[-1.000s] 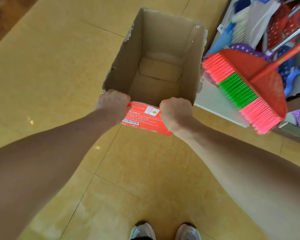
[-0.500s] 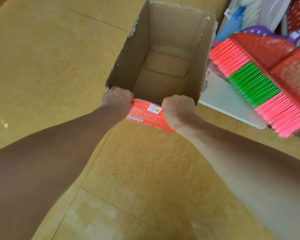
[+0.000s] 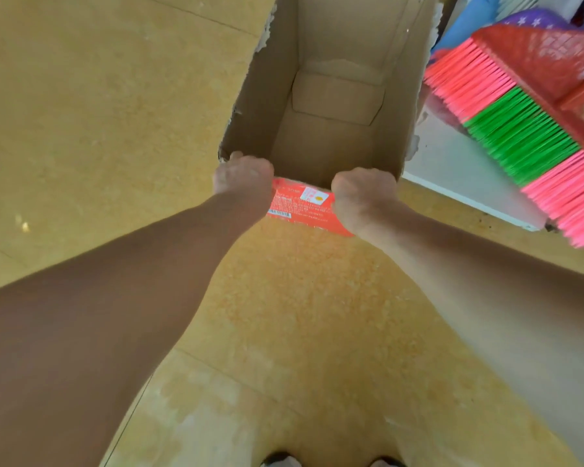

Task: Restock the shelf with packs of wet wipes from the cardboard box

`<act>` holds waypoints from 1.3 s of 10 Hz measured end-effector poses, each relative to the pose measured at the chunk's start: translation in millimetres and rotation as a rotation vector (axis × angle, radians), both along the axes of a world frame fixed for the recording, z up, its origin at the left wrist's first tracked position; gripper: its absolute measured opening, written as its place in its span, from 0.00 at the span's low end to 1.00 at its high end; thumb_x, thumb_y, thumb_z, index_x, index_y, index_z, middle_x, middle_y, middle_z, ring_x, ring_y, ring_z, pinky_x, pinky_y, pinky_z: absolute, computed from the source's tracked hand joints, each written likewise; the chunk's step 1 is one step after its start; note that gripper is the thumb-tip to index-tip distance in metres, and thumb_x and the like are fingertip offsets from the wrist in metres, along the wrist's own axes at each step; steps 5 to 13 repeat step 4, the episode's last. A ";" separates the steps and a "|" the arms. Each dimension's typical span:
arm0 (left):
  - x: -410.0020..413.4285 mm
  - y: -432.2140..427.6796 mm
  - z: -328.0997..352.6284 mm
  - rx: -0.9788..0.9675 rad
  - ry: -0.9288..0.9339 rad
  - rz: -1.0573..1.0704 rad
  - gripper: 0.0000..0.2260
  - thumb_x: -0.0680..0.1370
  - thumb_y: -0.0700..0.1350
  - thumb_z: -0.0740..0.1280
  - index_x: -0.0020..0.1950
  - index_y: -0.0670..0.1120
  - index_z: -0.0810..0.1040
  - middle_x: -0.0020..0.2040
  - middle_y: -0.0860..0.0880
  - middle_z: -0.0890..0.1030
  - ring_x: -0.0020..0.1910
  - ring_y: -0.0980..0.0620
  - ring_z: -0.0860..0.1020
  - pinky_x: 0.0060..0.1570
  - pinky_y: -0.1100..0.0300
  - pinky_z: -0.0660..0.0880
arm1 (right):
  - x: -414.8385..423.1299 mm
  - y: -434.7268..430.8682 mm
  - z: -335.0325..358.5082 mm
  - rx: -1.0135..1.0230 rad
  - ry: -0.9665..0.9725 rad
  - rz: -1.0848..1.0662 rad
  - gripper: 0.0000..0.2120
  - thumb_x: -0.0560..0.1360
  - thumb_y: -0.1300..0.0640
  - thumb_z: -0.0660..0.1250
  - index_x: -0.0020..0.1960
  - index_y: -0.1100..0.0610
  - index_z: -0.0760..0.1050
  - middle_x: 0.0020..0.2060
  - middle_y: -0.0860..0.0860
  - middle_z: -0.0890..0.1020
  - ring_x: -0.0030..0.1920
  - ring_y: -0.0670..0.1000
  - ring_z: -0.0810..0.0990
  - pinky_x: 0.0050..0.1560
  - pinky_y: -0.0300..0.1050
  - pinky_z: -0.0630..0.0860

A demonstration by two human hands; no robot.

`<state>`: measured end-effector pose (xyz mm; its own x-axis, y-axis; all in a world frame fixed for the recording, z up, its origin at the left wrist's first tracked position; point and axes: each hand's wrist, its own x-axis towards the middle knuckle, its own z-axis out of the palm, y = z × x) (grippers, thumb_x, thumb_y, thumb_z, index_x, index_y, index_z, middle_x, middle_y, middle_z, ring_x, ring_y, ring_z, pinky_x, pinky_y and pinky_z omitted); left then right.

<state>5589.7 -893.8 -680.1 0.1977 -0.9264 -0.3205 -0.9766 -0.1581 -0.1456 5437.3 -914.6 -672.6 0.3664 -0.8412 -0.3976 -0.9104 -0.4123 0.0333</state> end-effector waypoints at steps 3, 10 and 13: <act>-20.9 54.3 106.4 -0.077 0.146 -0.004 0.13 0.80 0.50 0.63 0.63 0.48 0.75 0.57 0.46 0.74 0.61 0.46 0.70 0.49 0.53 0.71 | -26.3 47.2 92.2 -0.049 -0.080 0.068 0.06 0.77 0.59 0.64 0.52 0.54 0.77 0.46 0.51 0.81 0.47 0.55 0.80 0.37 0.44 0.65; -31.7 69.5 155.9 -0.082 0.171 -0.048 0.13 0.80 0.51 0.63 0.63 0.48 0.75 0.58 0.47 0.74 0.60 0.47 0.70 0.48 0.53 0.72 | -31.9 65.3 142.0 -0.052 -0.110 0.068 0.05 0.78 0.58 0.63 0.52 0.54 0.77 0.46 0.51 0.80 0.48 0.54 0.80 0.37 0.43 0.65; -31.7 69.5 155.9 -0.082 0.171 -0.048 0.13 0.80 0.51 0.63 0.63 0.48 0.75 0.58 0.47 0.74 0.60 0.47 0.70 0.48 0.53 0.72 | -31.9 65.3 142.0 -0.052 -0.110 0.068 0.05 0.78 0.58 0.63 0.52 0.54 0.77 0.46 0.51 0.80 0.48 0.54 0.80 0.37 0.43 0.65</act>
